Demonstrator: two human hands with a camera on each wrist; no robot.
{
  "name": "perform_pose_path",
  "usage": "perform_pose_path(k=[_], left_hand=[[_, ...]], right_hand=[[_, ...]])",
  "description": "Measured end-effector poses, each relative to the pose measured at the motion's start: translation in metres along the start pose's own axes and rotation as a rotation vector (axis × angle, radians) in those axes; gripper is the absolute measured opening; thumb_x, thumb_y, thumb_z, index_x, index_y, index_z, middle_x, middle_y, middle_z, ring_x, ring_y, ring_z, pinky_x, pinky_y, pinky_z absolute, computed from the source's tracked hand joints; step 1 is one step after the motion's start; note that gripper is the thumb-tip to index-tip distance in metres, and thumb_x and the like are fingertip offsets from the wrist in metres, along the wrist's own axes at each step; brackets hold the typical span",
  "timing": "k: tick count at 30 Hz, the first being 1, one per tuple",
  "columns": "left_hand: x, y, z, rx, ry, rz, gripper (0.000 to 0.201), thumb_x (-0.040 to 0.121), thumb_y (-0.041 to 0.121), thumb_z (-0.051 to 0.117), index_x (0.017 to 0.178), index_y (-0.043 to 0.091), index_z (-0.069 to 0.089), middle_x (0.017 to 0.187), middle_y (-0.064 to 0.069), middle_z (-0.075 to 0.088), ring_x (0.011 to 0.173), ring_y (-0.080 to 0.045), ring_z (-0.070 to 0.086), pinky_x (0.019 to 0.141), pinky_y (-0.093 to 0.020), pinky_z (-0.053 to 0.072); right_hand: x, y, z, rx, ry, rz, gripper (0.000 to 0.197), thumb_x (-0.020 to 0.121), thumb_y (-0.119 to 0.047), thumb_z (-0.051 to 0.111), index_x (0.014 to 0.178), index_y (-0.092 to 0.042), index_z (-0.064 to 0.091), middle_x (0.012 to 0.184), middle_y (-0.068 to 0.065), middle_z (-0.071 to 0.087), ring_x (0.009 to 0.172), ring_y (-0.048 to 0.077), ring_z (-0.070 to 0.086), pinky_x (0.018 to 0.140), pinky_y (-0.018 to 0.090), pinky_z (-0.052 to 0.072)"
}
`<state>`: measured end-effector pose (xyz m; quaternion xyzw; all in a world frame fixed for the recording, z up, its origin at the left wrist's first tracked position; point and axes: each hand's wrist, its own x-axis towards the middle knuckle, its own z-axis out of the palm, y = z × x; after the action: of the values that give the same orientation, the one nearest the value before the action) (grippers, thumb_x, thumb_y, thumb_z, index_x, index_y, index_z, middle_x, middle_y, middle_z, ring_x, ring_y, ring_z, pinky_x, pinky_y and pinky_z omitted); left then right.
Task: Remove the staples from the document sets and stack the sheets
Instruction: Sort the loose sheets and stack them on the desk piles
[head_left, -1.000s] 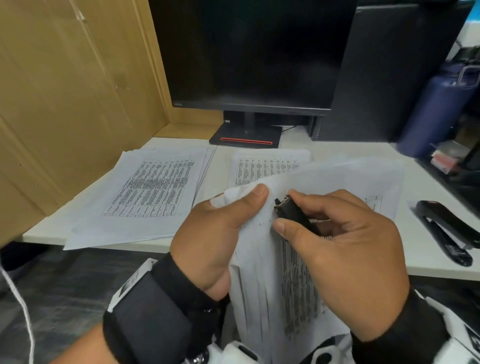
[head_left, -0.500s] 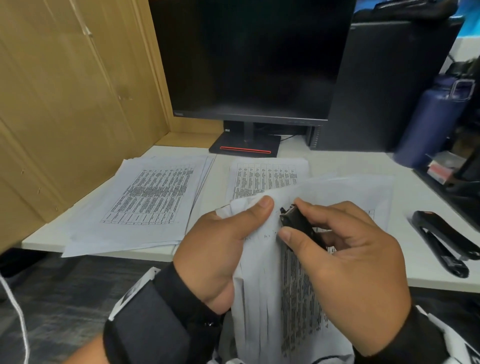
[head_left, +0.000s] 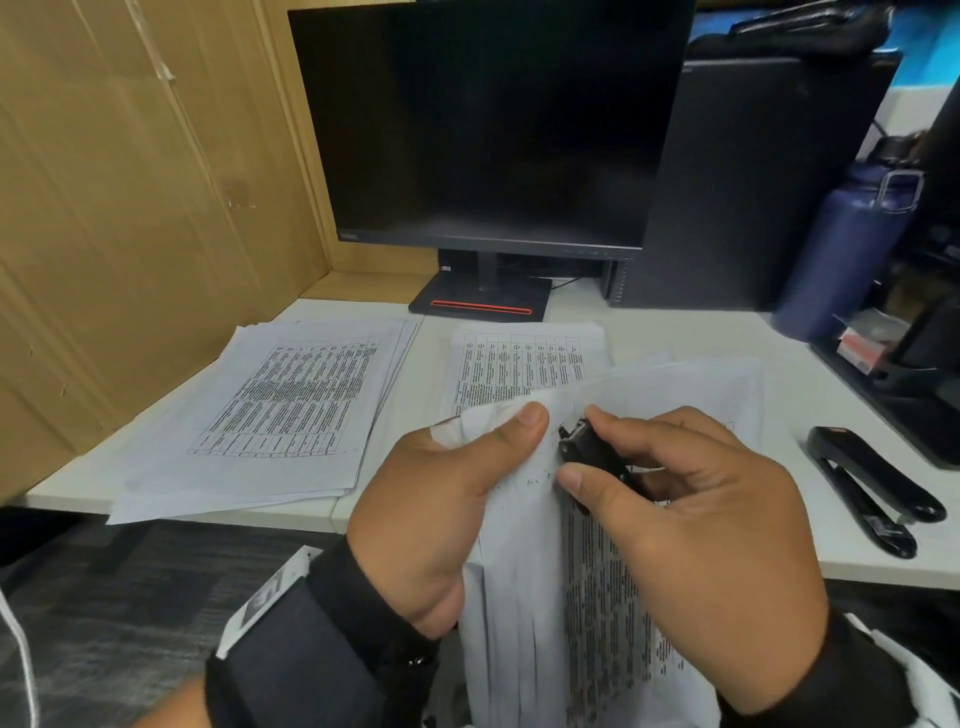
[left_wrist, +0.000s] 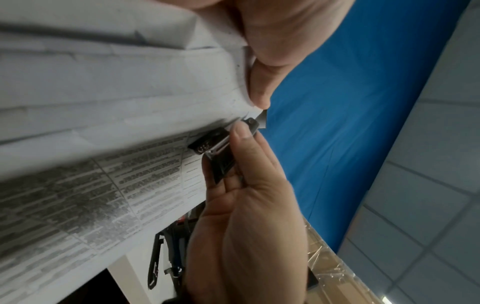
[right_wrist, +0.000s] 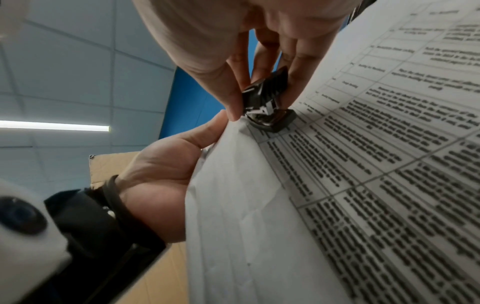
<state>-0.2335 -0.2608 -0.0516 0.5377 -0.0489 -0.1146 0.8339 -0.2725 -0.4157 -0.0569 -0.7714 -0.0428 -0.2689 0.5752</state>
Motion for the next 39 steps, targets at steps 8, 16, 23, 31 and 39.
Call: perform_pose_path(k=[8, 16, 23, 31, 39], left_hand=[[0.001, -0.007, 0.001, 0.006, -0.007, 0.050, 0.025, 0.083, 0.017, 0.072, 0.102, 0.002, 0.080, 0.101, -0.022, 0.079, 0.085, -0.028, 0.078, 0.072, -0.032, 0.063], [-0.004, -0.001, 0.004, -0.051, -0.016, 0.049, 0.032, 0.089, 0.015, 0.069, 0.114, -0.003, 0.074, 0.113, -0.027, 0.075, 0.097, -0.034, 0.074, 0.082, -0.037, 0.062], [-0.004, -0.013, 0.005, -0.130, -0.037, -0.068, 0.045, 0.087, 0.021, 0.075, 0.126, -0.003, 0.069, 0.127, -0.034, 0.066, 0.121, -0.046, 0.064, 0.110, -0.055, 0.047], [-0.001, 0.001, 0.002, -0.179, -0.040, -0.061, 0.046, 0.090, 0.021, 0.073, 0.127, -0.004, 0.068, 0.127, -0.034, 0.066, 0.120, -0.047, 0.064, 0.105, -0.054, 0.051], [-0.005, -0.001, 0.006, -0.151, -0.019, -0.020, 0.036, 0.090, 0.020, 0.069, 0.119, -0.001, 0.074, 0.117, -0.027, 0.074, 0.110, -0.041, 0.072, 0.095, -0.046, 0.058]], right_hand=[[0.000, 0.001, -0.003, -0.167, 0.011, -0.125, 0.032, 0.074, -0.015, 0.086, 0.100, -0.032, 0.079, 0.084, -0.014, 0.068, 0.086, 0.000, 0.064, 0.074, 0.004, 0.045], [-0.006, -0.004, -0.002, -0.080, 0.049, -0.124, 0.039, 0.072, -0.019, 0.087, 0.101, -0.043, 0.075, 0.090, -0.020, 0.069, 0.090, -0.001, 0.067, 0.079, 0.004, 0.047], [-0.007, -0.010, -0.003, -0.424, 0.158, -0.408, 0.027, 0.083, -0.014, 0.080, 0.109, -0.019, 0.078, 0.092, -0.009, 0.069, 0.085, 0.001, 0.061, 0.080, 0.004, 0.044], [0.000, -0.008, -0.010, -0.283, 0.055, -0.264, 0.031, 0.078, -0.024, 0.084, 0.108, -0.026, 0.078, 0.090, -0.021, 0.064, 0.090, -0.005, 0.062, 0.077, 0.000, 0.041], [-0.002, -0.003, -0.007, -0.278, 0.019, -0.240, 0.034, 0.076, -0.021, 0.086, 0.108, -0.028, 0.078, 0.087, -0.018, 0.064, 0.088, 0.003, 0.064, 0.076, 0.007, 0.046]])
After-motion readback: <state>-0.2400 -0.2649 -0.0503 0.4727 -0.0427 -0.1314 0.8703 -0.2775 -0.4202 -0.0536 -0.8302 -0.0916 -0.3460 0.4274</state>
